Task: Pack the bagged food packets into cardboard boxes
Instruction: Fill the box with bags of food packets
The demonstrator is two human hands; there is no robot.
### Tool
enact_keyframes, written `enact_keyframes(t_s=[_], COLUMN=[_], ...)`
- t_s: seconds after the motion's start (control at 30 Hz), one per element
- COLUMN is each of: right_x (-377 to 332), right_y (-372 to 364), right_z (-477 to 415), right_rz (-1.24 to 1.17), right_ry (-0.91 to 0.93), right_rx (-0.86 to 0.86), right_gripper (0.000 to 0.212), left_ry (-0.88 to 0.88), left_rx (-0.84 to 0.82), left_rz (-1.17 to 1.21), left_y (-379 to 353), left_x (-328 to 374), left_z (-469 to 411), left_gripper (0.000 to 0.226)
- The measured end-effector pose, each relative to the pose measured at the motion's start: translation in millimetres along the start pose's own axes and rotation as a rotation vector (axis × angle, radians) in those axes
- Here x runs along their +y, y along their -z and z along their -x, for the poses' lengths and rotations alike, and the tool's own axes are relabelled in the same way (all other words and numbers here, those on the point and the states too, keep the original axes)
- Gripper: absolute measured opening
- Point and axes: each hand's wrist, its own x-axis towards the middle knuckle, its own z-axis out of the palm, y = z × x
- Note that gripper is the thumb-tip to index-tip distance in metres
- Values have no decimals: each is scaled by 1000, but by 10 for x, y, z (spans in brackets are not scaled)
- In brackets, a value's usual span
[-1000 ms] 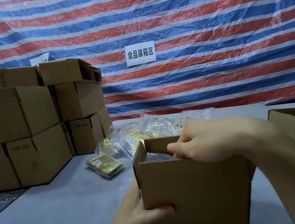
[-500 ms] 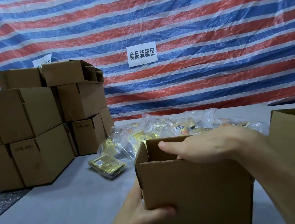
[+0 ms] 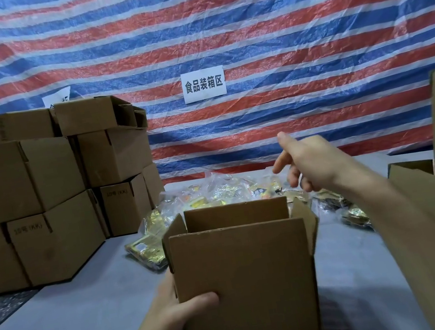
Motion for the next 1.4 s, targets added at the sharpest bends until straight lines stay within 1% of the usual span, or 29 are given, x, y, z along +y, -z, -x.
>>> enact_keyframes(t_s=[0.07,0.13,0.2,0.27,0.33,0.43,0.47,0.53,0.57,0.63,0.7,0.77,0.83,1.0,1.1,1.27,1.33,1.4], right_x=[183,387,608,816,999,1153,1171,1167,1186,1198,1203,1242,1283,1239,1197,1098,1062,1072], right_y=[-81,-193,-333,-473,-576,-673,-704,-766,-802,-860,-883,-865,-819,-628,-523,-460,-480,-485], right_z=[-86,-148,-182,-197,-176,-143,-123,-75,-72,-64,-59,-80,-102,-174,-215,-254,-250,-251], right_rz=[-22,7,37,6,52,83,101,98,106,184,248,262,263,115,71,20,-24,-73], right_ry=[-96,-191,-252,-302,-280,-195,-173,-166,-133,-64,-51,-40,-33,-108,-53,51,10,-158], right_rx=[-22,-53,-50,-107,-200,-374,-417,-454,-461,-461,-423,-372,-280,-53,83,191,221,231], right_gripper=[69,67,60,52,42,64,60,34,31,34,34,30,27,44,52,62,68,74], left_ry=[10,2,-14,-31,-45,-62,-64,-65,-67,-74,-80,-80,-73,-54,-44,-55,-55,-57], left_rx=[45,89,130,168,204,247,256,269,272,277,283,284,279,254,247,236,222,214], left_rz=[38,56,59,62,70,58,63,72,73,75,73,72,77,80,90,89,85,86], left_y=[23,40,54,68,93,134,141,146,144,138,137,140,142,139,133,108,99,96], left_x=[-21,-42,-60,-79,-96,-122,-126,-131,-132,-136,-139,-140,-140,-141,-148,-150,-147,-144], left_z=[-13,-33,-52,-72,-90,-115,-119,-123,-124,-123,-124,-126,-129,-126,-125,-118,-115,-111], left_gripper=[78,77,82,84,84,84,84,84,84,84,83,84,84,85,86,85,85,85])
